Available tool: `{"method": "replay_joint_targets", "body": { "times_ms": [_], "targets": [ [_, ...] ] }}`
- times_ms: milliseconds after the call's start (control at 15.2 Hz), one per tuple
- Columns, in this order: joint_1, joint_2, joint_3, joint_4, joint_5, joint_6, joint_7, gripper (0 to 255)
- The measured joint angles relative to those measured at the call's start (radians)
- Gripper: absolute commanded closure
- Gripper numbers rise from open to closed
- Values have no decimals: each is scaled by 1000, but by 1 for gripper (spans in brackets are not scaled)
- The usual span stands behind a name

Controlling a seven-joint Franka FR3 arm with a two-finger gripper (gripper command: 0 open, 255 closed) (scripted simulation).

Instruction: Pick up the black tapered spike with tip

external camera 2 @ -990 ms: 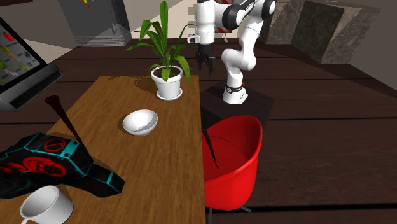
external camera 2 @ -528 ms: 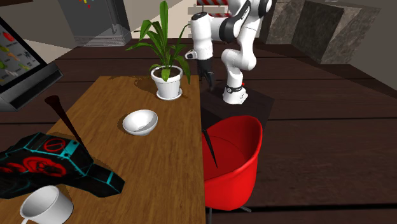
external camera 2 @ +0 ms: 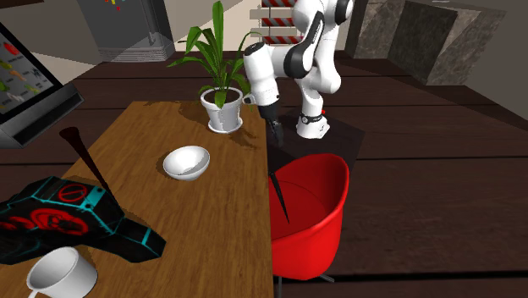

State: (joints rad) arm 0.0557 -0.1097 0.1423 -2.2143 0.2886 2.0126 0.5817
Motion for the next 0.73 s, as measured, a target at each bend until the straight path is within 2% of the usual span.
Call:
{"method": "replay_joint_targets", "body": {
  "times_ms": [528,726],
  "targets": [
    [22,317,22,210,97,96,154,0],
    [27,361,24,236,111,114,173,0]
  ]
}}
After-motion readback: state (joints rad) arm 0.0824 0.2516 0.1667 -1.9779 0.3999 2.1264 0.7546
